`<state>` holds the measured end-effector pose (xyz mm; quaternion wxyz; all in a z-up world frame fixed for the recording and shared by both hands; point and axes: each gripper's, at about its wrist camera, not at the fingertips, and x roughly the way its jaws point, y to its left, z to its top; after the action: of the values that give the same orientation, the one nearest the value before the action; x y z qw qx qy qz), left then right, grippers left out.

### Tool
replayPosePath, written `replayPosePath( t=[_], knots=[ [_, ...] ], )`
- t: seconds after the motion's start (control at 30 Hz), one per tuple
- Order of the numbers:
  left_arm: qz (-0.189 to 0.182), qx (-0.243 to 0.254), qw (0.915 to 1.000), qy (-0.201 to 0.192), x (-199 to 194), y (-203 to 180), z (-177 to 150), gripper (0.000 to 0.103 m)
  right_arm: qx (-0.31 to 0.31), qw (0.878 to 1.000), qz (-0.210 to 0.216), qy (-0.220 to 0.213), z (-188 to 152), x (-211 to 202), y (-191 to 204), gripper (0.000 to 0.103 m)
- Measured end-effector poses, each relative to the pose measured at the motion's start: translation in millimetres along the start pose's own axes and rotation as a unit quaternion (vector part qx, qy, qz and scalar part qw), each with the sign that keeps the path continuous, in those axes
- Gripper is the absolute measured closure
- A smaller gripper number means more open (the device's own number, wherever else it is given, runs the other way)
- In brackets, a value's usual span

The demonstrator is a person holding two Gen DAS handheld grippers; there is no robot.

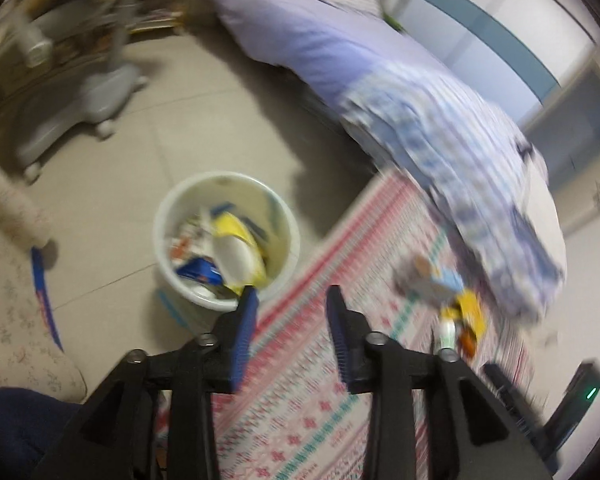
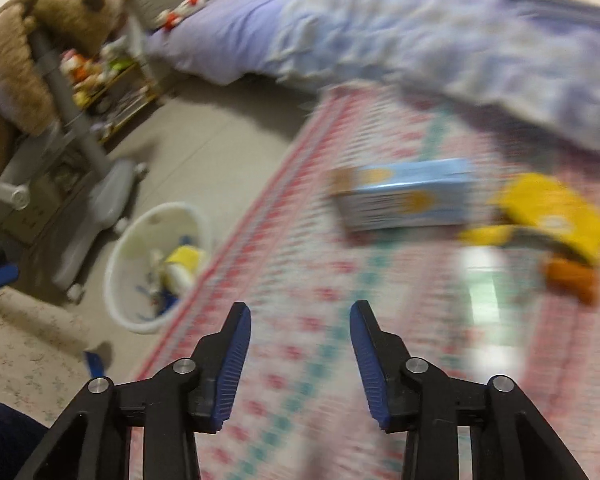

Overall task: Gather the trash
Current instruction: 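Move back to the rug and grasp the white-green bottle with the right gripper, then grasp the blue-and-white milk carton with the left gripper and lift it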

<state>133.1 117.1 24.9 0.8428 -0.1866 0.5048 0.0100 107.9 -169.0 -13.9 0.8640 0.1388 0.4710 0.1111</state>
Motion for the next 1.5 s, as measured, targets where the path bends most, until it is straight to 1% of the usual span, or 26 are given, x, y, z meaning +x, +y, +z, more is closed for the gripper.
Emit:
replayPosePath(
  t=[0.03, 0.1, 0.17, 0.23, 0.27, 0.33, 0.4, 0.5, 0.6, 0.63, 0.67, 0.7, 0.73, 0.77, 0.8, 0.9, 0.97, 1.1, 1.17, 1.27, 1.33, 1.37, 1.4, 1.43, 1.47, 1.5],
  knots=[
    [-0.002, 0.012, 0.9999, 0.007, 5, -8, -4, 0.054, 0.004, 1.0, -0.011, -0.006, 0, -12, -13, 0.056],
    [-0.001, 0.03, 0.9994, 0.02, 16, -25, -12, 0.054, 0.019, 0.999, -0.029, -0.019, -1, -33, -41, 0.054],
    [0.001, 0.042, 0.9987, 0.027, 24, -35, -18, 0.054, 0.036, 0.998, -0.039, -0.03, -3, -45, -63, 0.044],
    [0.006, 0.059, 0.9975, 0.038, 33, -46, -22, 0.054, 0.059, 0.997, -0.043, -0.04, -11, -48, -90, 0.039],
    [0.012, 0.065, 0.997, 0.039, 36, -50, -23, 0.054, 0.066, 0.996, -0.044, -0.039, -14, -45, -99, 0.038],
    [0.018, 0.075, 0.9963, 0.039, 42, -62, -28, 0.054, 0.084, 0.995, -0.055, -0.008, -23, -26, -118, 0.038],
    [0.018, 0.089, 0.9948, 0.045, 47, -70, -31, 0.054, 0.089, 0.994, -0.051, 0.025, -26, -6, -124, 0.038],
    [0.014, 0.104, 0.9932, 0.049, 52, -81, -33, 0.054, 0.064, 0.996, -0.05, 0.042, -20, 15, -116, 0.038],
    [0.014, 0.133, 0.9894, 0.056, 57, -95, -34, 0.047, 0.049, 0.997, -0.037, 0.046, -13, 36, -107, 0.038],
    [0.016, 0.143, 0.9878, 0.059, 59, -99, -36, 0.047, 0.048, 0.997, -0.031, 0.054, -12, 45, -105, 0.038],
    [0.018, 0.155, 0.986, 0.06, 59, -102, -37, 0.047, 0.045, 0.997, -0.032, 0.062, -14, 52, -104, 0.038],
    [0.019, 0.162, 0.9848, 0.06, 58, -104, -38, 0.047, 0.036, 0.996, -0.047, 0.072, -16, 61, -103, 0.038],
    [0.019, 0.169, 0.9834, 0.063, 57, -106, -38, 0.047, 0.03, 0.995, -0.055, 0.078, -18, 66, -101, 0.045],
    [0.018, 0.172, 0.9826, 0.067, 55, -107, -38, 0.047, 0.026, 0.995, -0.051, 0.084, -20, 70, -100, 0.061],
    [0.014, 0.174, 0.9822, 0.07, 52, -108, -38, 0.047, 0.024, 0.995, -0.046, 0.09, -21, 69, -99, 0.062],
    [0.004, 0.179, 0.9807, 0.078, 37, -112, -36, 0.047, 0.032, 0.996, -0.045, 0.074, -15, 46, -97, 0.062],
    [-0.027, 0.186, 0.9779, 0.092, 22, -120, -32, 0.046, 0.055, 0.997, -0.025, 0.053, -7, 24, -101, 0.062],
    [-0.1, 0.191, 0.9665, 0.139, 13, -147, -19, 0.032, 0.087, 0.996, -0.001, -0.004, 7, -19, -115, 0.062],
    [-0.089, 0.208, 0.9639, 0.14, 19, -164, -11, 0.03, 0.097, 0.995, 0.0, -0.025, 10, -36, -123, 0.062],
    [-0.038, 0.256, 0.9571, 0.131, 48, -195, -3, 0.03, 0.113, 0.993, -0.001, -0.043, 9, -54, -135, 0.062],
    [-0.004, 0.278, 0.9546, 0.107, 64, -207, -1, 0.03, 0.126, 0.991, 0.002, -0.051, 7, -61, -142, 0.062],
    [0.01, 0.303, 0.948, 0.098, 76, -217, -2, 0.03, 0.129, 0.99, 0.003, -0.054, 6, -65, -144, 0.062],
    [0.015, 0.326, 0.9396, 0.103, 87, -222, -3, 0.03, 0.132, 0.99, 0.005, -0.056, 8, -67, -145, 0.062],
    [0.018, 0.354, 0.9288, 0.107, 97, -228, -5, 0.03, 0.136, 0.989, 0.007, -0.059, 7, -71, -147, 0.062],
    [0.024, 0.398, 0.9111, 0.103, 107, -237, -9, 0.03, 0.141, 0.988, 0.011, -0.063, 7, -76, -150, 0.062],
    [0.033, 0.431, 0.8964, 0.098, 114, -242, -13, 0.03, 0.143, 0.987, 0.012, -0.066, 8, -75, -150, 0.062]
  ],
)
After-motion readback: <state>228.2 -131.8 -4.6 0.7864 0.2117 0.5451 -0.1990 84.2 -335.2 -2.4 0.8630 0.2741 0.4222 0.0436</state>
